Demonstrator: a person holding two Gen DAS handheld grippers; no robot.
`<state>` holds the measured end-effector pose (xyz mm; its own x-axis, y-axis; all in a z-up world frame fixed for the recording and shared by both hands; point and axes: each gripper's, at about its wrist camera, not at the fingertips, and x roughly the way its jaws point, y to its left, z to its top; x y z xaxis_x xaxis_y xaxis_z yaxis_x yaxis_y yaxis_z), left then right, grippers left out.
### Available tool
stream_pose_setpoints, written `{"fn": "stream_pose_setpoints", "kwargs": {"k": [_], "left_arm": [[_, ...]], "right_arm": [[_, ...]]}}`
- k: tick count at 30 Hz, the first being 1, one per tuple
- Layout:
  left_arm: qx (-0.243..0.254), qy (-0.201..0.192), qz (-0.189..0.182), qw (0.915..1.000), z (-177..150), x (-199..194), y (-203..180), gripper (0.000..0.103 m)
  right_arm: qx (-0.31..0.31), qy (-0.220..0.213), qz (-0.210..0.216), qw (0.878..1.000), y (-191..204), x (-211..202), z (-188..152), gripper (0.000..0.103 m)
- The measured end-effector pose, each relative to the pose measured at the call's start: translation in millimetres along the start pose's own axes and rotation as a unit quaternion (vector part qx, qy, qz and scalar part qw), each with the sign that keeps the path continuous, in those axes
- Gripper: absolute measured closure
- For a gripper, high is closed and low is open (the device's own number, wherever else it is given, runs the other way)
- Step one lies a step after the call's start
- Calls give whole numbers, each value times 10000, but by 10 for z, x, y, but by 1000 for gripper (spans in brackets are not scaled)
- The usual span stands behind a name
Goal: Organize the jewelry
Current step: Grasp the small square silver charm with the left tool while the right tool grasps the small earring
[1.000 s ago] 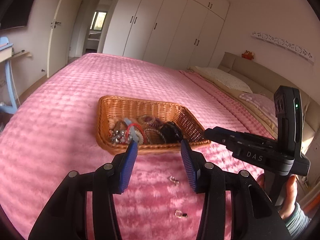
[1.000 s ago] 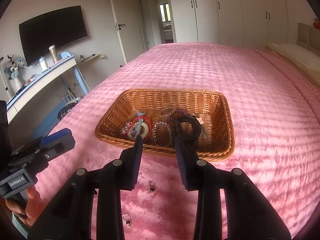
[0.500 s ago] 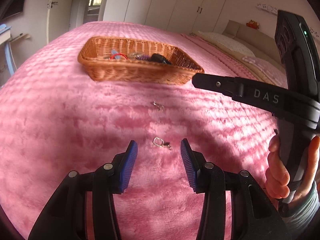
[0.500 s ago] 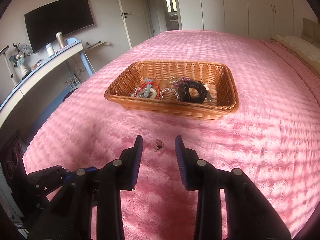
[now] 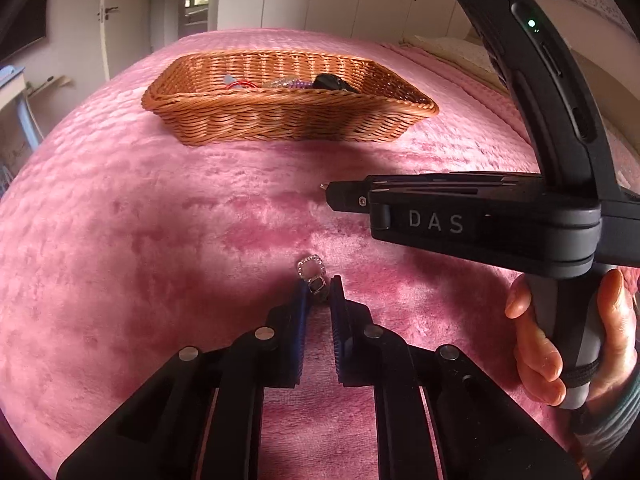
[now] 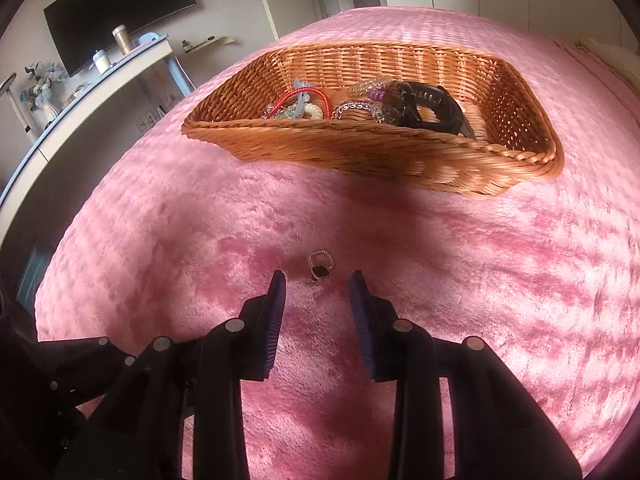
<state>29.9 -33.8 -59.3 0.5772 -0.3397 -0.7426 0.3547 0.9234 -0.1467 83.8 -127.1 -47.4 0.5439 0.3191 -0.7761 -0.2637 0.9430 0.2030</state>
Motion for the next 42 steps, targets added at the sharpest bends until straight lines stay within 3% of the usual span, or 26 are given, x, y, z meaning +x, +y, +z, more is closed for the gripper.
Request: {"fn": "stream_pose_setpoints", "kwargs": {"k": [7,15,24,27,31,35,42], "left_arm": [[-195,-51,-206,9996,13,-31,121,93],[22,-38,-278,9996,-9,-42,36,93],[203,67,-118,9997,43,27,-19,88],[281,70,-35,9996,55,57,-46,88],[295,14,9,9996,33,55,-40,94],[233,-78,-119,9996,9,25,-5,95],[214,-129,-180,9995,-15,8,-4,95]], "right_arm": [[-251,123,-315,9991,126,139,46,92],[-113,-8,-529,9985,2,-111,-147,93],[-94,64,-648,9978,-140,-298,-468,92],[-189,66,-649,9977,-112,-320,-515,90],[-196,-31,-487,9986,-119,-424,-628,64],[-151,-98,-502,9986,-125,-481,-710,62],[290,-87,-467,9985,-268,-378,-547,63]]}}
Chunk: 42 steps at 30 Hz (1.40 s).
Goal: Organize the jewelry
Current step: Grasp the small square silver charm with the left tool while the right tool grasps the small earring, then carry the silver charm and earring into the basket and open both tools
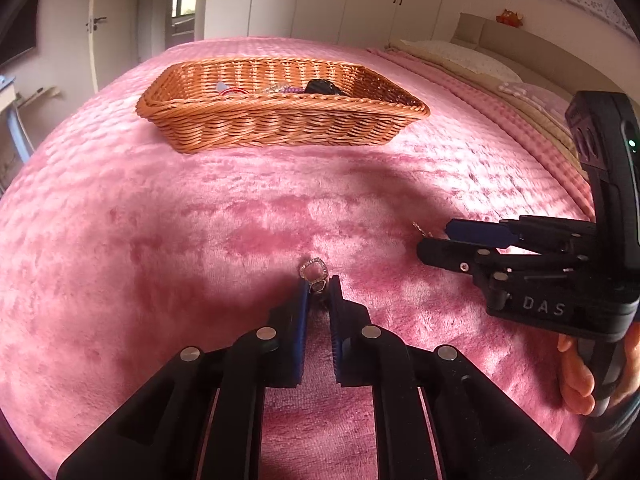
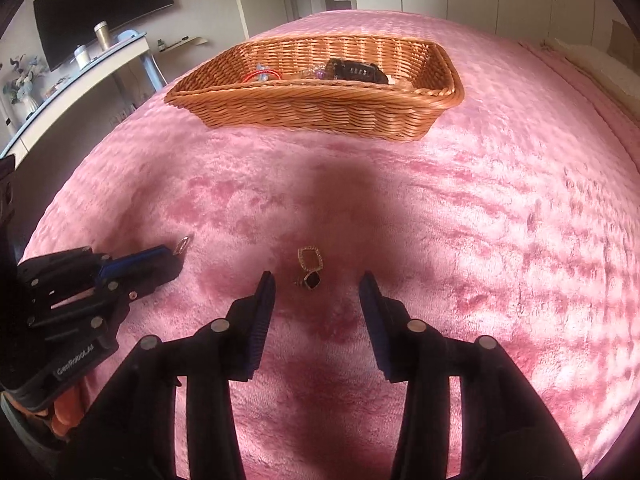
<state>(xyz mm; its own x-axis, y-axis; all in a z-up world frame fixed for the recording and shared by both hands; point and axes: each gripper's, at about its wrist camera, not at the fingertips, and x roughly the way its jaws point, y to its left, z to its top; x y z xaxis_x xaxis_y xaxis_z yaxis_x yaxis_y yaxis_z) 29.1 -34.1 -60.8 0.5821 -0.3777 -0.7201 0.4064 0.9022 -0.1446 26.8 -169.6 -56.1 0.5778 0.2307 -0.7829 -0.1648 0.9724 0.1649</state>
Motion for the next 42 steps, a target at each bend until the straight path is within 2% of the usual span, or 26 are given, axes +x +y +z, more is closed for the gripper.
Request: {"fn": "stream_pose_setpoints", "kwargs": {"k": [3,6,7,10,12,17,23,28,34,38,42], "left_arm": [[-27,-8,-45,10000,-2,-3,13,95],[-17,-28,-49,10000,-3,-5,6,95],[-5,-51,-55,10000,-5,-17,3,95],[36,-129,-97,9999,-5,-57,-17,95],[64,-253,-178,9995,-10,-128,-24,95],[198,-542,-344,9977,-41,-337,-42,95],[126,-753,-557,9955,24,-525,10,95],[223,-1112,-629,9916,311,-756,10,95],[429,-1546,-584,9853,877,-896,29,95],[394,-1615,-484,9849,1296,-729,175,95],[118,-1505,-454,9875,1679,-371,429,95]], "right_arm": [[-24,-37,-87,10000,20,21,42,67],[-205,12,-162,9997,89,64,57,84],[-308,34,-139,9994,128,67,50,93],[-576,-6,-127,9983,234,20,7,94],[-621,-57,-35,9980,266,-54,-32,99],[-630,-286,53,9976,323,-298,-72,99],[-526,-586,215,9967,327,-588,60,99],[-436,-900,364,9943,316,-806,331,99],[-281,-1211,467,9911,242,-861,881,99],[-63,-1198,517,9914,112,-642,1301,99],[184,-1003,546,9933,-43,-252,1719,99]]}}
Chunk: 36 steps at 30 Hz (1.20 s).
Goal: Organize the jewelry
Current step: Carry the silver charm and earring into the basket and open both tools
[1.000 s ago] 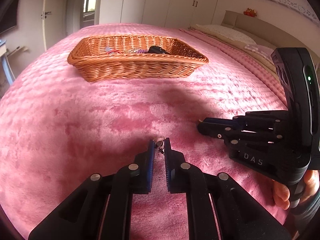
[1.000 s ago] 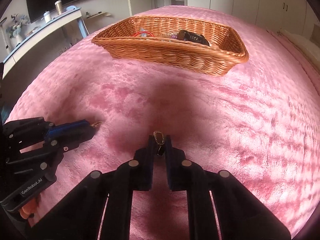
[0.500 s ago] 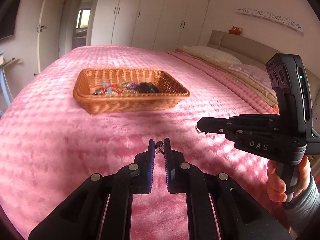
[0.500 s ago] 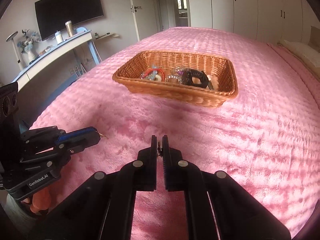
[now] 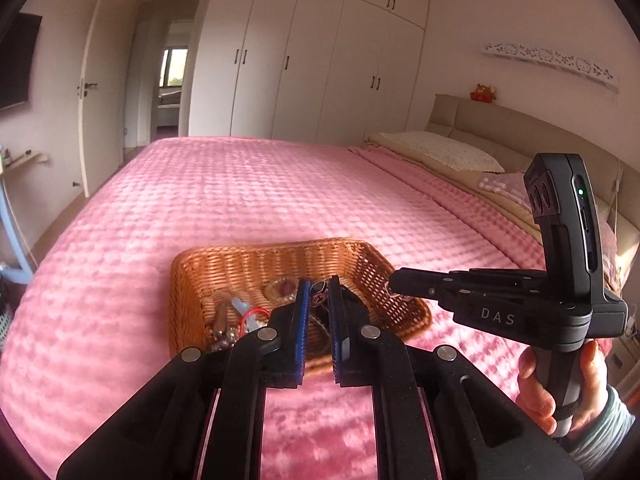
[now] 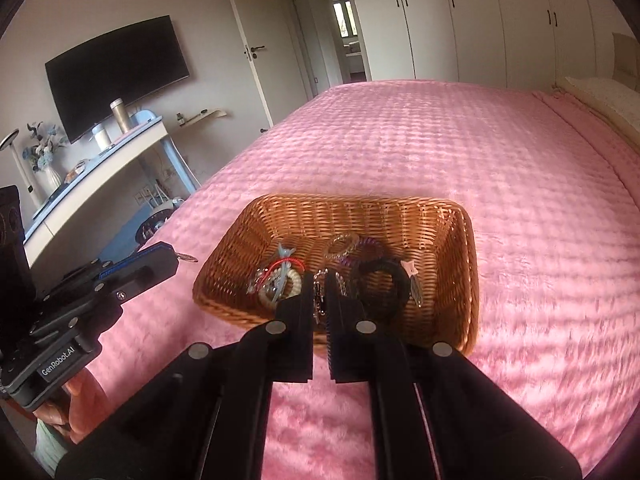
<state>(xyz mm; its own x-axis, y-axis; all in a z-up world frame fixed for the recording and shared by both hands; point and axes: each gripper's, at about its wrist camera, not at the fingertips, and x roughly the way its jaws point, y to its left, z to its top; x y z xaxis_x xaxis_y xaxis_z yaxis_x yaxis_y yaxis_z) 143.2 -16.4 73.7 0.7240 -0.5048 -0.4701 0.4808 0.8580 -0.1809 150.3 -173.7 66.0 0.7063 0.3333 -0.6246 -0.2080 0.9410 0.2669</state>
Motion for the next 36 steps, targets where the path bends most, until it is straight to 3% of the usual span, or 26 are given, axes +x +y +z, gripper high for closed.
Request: {"fn": "stream_pose_setpoints", "kwargs": {"k": [4,10,19,20,21,22,24,30,34,36], "left_arm": [[-223,224,152,9994,125,470,270,95],[-601,572,158,9964,112,989,595,95],[-709,797,242,9940,-5,1219,698,94],[-737,787,217,9939,-9,1208,706,92],[-757,776,189,9939,-11,1193,714,84],[-774,744,203,9940,-4,1173,725,72],[-793,624,199,9947,12,1090,728,63],[-783,349,171,9962,30,675,622,56],[-715,106,213,9972,-27,268,478,48],[-660,-14,259,9975,-69,38,378,43]], "right_arm": [[233,240,-39,9994,-180,468,222,99],[350,627,-217,9972,-317,1036,272,99],[441,879,-282,9947,-363,1318,229,98],[455,868,-305,9947,-368,1306,234,97],[446,846,-342,9948,-370,1292,240,95],[438,820,-386,9949,-369,1265,240,90],[446,764,-386,9953,-368,1195,239,80],[386,566,-278,9973,-262,775,179,77],[139,205,-264,9993,-16,273,-16,56],[2,-9,-258,9997,125,10,-142,55]]}}
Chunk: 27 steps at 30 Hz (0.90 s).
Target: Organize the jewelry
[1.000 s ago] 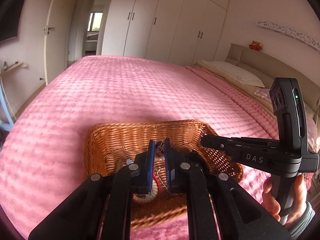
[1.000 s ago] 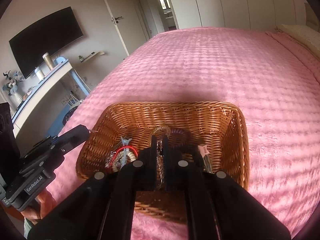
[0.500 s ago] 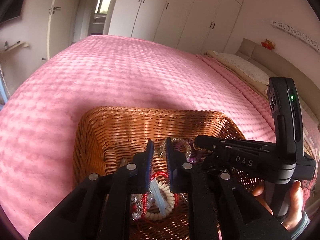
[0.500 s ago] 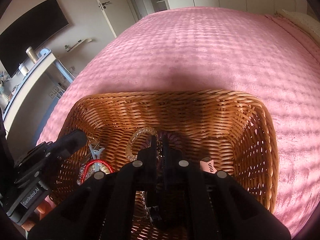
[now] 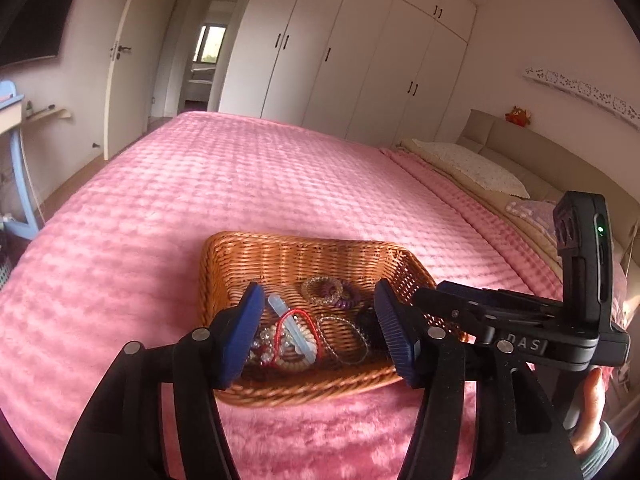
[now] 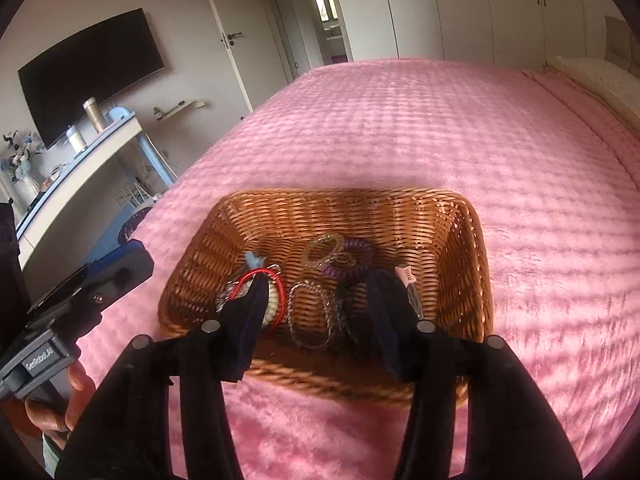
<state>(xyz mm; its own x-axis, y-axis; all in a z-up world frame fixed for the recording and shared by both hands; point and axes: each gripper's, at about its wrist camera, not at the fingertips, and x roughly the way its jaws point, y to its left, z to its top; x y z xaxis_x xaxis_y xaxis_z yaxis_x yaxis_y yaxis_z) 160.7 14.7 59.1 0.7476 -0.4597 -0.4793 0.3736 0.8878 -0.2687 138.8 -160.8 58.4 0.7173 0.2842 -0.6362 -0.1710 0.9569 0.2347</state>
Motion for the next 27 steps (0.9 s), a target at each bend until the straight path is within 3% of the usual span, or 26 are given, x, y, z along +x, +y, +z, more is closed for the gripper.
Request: {"fn": "stream_pose_setpoints", "kwargs": {"k": [3,5,12,15,19,27], "left_arm": [[75,-226,82,9997,-94,-358,-138,33],[167,-360,107,9992,-175,-594,-250,31],[511,-834,394,9944,-561,-1249,-591,17],[566,-1050,629,9909,-745,-1408,-677,15],[645,-1317,1007,9840,-970,-1496,-722,15],[680,-1599,1654,9708,-1293,-1326,-667,15]], "right_arm": [[-153,-359,-54,9992,171,-413,-207,51],[-203,-601,-103,9979,246,-671,-344,38],[-308,-1433,-587,9875,338,-1344,-866,28],[-251,-1613,-704,9841,311,-1449,-1054,27],[-272,-1919,-1170,9740,284,-1498,-1269,24],[-386,-2354,-1598,9579,245,-1409,-1553,23]]}}
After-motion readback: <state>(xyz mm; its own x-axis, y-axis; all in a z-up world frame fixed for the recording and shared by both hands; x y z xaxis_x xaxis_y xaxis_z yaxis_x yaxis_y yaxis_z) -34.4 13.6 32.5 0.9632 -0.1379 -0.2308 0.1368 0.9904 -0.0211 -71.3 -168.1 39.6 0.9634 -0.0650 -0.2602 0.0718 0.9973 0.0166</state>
